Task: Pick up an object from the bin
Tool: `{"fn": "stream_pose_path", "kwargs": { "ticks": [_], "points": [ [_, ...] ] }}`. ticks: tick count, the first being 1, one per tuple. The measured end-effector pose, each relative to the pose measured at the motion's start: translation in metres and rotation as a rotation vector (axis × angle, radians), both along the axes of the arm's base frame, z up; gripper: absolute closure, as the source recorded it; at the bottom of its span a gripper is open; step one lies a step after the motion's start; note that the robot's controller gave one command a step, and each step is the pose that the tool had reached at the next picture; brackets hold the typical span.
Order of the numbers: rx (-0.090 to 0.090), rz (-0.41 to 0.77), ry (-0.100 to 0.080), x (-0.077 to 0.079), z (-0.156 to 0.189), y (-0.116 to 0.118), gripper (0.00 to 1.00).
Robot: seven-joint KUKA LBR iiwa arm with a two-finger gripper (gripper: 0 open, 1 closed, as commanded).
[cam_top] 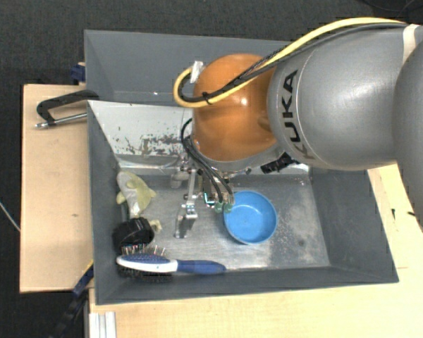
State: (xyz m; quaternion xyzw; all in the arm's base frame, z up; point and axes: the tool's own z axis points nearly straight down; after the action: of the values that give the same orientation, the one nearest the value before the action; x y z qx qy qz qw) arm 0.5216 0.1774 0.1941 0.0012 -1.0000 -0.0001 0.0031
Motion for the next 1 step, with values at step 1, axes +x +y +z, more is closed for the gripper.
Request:
{"fn": "stream_pose_path", "kwargs": {
  "ticks": [1],
  "points": [
    [-0.001, -0.029, 0.002, -0.0294, -0.0581, -0.0023, 0.00]
  ]
}}
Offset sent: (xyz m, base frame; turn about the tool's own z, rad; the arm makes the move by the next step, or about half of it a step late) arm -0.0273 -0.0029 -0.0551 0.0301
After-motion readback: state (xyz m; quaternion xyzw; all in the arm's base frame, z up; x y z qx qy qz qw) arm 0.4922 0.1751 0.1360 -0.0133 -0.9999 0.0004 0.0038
